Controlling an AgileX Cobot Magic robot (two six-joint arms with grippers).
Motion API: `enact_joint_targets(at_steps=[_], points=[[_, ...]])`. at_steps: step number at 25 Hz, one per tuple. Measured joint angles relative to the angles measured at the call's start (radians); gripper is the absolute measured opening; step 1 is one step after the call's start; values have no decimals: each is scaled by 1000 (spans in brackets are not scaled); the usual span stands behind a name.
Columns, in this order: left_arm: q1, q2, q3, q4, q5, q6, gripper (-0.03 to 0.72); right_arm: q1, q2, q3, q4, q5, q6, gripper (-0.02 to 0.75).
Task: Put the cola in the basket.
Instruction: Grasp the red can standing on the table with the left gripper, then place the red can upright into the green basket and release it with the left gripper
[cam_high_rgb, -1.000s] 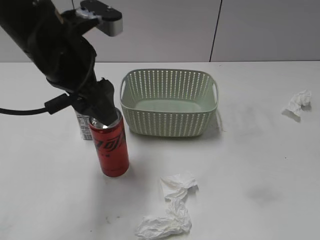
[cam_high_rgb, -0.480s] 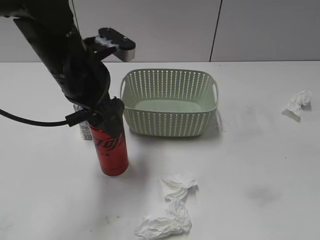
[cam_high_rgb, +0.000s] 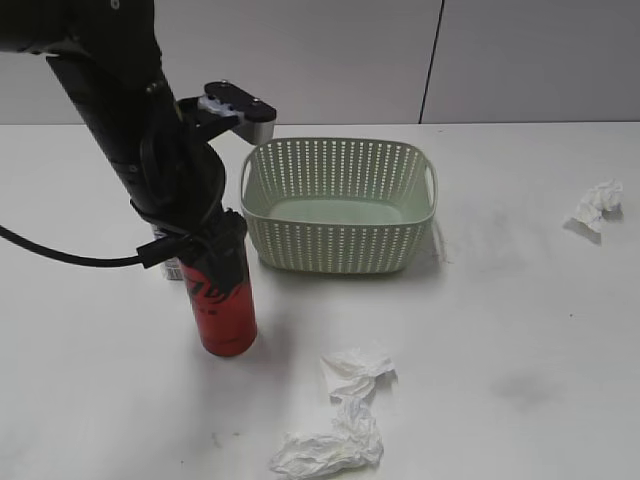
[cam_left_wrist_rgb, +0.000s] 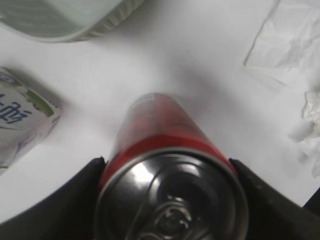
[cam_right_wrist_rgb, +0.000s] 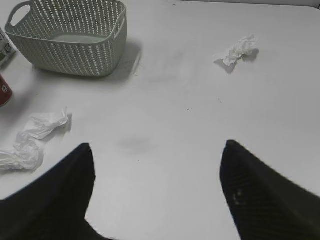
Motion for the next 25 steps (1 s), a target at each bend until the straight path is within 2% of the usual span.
enact_joint_targets(at_steps=[8, 12, 16, 19, 25], points=[[0, -8, -2, -51, 41, -3, 533, 0, 0, 0, 0, 0, 0, 590], [0, -57, -22, -31, 78, -32, 532, 0, 0, 0, 0, 0, 0, 590], [0, -92, -156, 98, 193, -126, 532, 0, 0, 0, 0, 0, 0, 590], [1, -94, -269, 184, 210, -160, 532, 0, 0, 0, 0, 0, 0, 590], [0, -68, -521, 185, 221, -172, 532, 0, 0, 0, 0, 0, 0, 590]])
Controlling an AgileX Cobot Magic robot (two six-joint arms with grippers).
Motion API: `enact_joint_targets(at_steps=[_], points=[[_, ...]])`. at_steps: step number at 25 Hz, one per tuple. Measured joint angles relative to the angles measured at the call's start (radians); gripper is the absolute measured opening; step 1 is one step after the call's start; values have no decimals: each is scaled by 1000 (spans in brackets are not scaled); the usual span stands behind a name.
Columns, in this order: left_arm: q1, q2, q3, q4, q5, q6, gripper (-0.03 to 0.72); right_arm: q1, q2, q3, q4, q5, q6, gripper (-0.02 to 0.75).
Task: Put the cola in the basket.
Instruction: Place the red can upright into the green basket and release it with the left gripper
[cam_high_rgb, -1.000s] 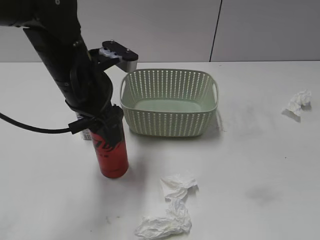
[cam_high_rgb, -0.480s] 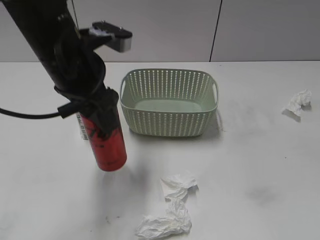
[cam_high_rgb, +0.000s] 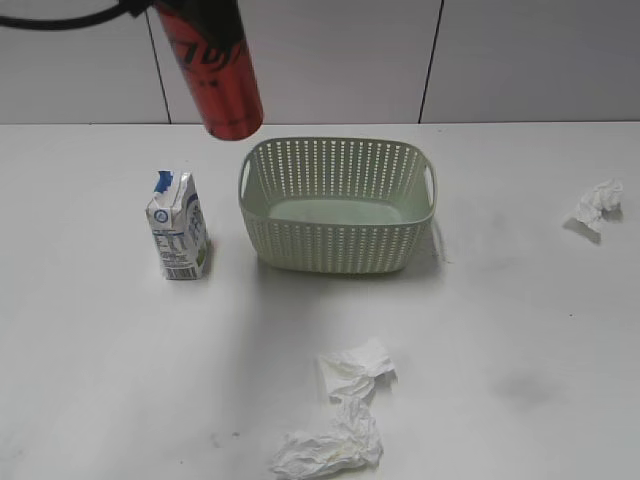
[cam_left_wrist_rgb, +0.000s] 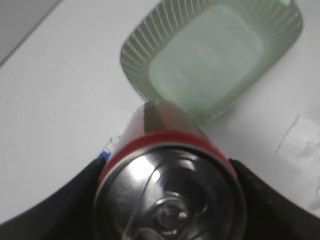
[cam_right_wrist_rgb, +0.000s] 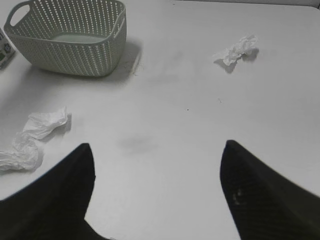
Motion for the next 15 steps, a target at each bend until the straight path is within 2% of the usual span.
enact_joint_targets(at_steps=[7, 10, 15], points=[[-1, 192, -241, -66, 4, 0, 532, 0, 0, 0, 0, 0, 0, 589], [-17, 285, -299, -76, 3, 0, 532, 0, 0, 0, 0, 0, 0, 589], [-56, 415, -316, -74, -19, 0, 532, 0, 0, 0, 0, 0, 0, 589]])
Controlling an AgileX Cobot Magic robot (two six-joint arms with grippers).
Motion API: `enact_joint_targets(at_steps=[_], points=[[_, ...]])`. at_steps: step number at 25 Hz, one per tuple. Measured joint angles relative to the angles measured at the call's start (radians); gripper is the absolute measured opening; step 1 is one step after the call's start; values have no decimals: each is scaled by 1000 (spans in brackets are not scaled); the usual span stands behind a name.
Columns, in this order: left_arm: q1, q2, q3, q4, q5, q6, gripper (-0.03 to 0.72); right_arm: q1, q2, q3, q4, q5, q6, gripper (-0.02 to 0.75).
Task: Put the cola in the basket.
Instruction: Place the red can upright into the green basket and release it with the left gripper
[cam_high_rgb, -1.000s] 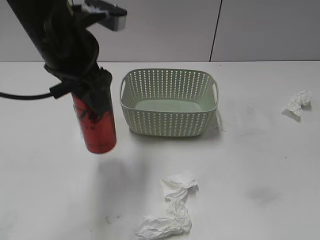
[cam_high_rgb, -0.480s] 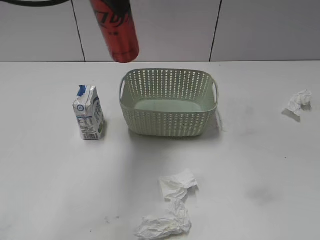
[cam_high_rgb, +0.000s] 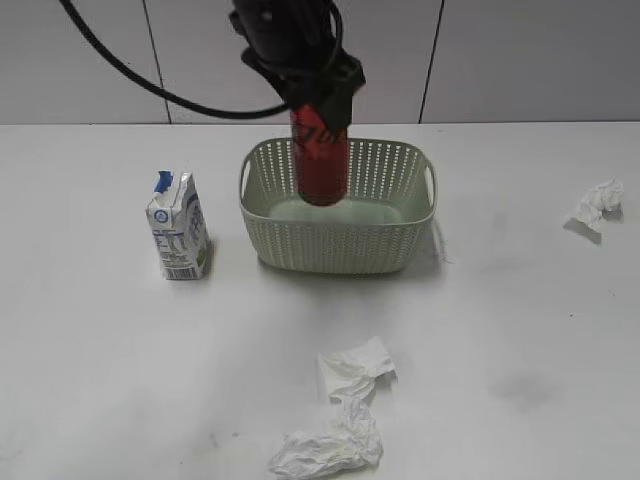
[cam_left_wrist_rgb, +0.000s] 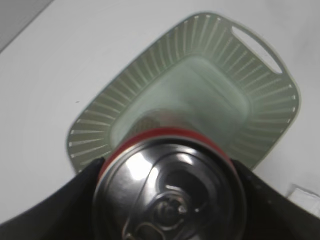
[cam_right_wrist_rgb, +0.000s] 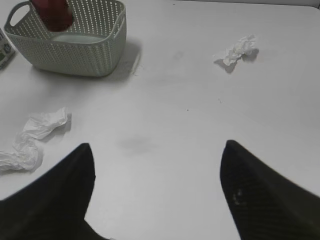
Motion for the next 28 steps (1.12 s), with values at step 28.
enact_joint_targets(at_steps=[28], points=[[-9, 123, -3, -77, -104, -1, 649, 0, 0, 0, 0, 0, 0, 590]])
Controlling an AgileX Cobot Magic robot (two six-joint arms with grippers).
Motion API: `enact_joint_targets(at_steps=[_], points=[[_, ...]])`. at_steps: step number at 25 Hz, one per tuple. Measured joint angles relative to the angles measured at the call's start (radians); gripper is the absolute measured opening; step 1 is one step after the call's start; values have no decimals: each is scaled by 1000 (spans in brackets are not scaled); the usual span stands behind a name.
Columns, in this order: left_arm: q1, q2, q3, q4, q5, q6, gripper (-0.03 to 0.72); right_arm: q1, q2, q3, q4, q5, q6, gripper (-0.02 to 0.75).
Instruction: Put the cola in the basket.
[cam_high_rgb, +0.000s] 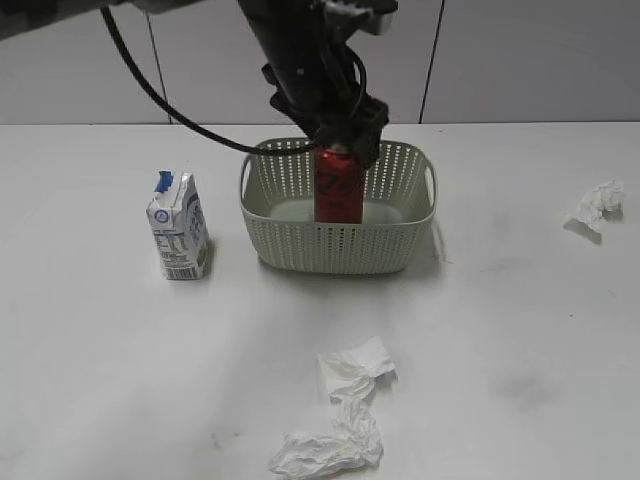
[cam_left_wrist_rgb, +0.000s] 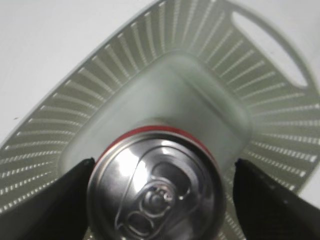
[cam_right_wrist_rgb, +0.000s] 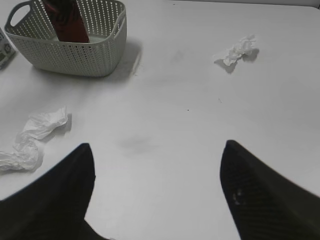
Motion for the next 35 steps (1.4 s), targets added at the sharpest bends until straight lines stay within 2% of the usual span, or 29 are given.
enact_joint_targets(at_steps=[4, 9, 12, 17, 21, 25, 28, 35], points=[[15, -95, 0, -21, 13, 0, 650, 0, 0, 0, 0, 0, 0, 590], [84, -237, -2, -5, 64, -20, 642, 0, 0, 0, 0, 0, 0, 590], [153, -299, -2, 74, 94, -70, 626, 0, 0, 0, 0, 0, 0, 590], [335, -376, 41, 149, 100, -134, 599, 0, 0, 0, 0, 0, 0, 590], [489, -447, 161, 159, 102, -169, 591, 0, 0, 0, 0, 0, 0, 590], [599, -569, 318, 128, 105, -180, 590, 0, 0, 0, 0, 0, 0, 590], [628, -699, 445, 124, 104, -182, 589, 0, 0, 0, 0, 0, 0, 590], [629, -1007, 813, 121, 106, -182, 589, 0, 0, 0, 0, 0, 0, 589]])
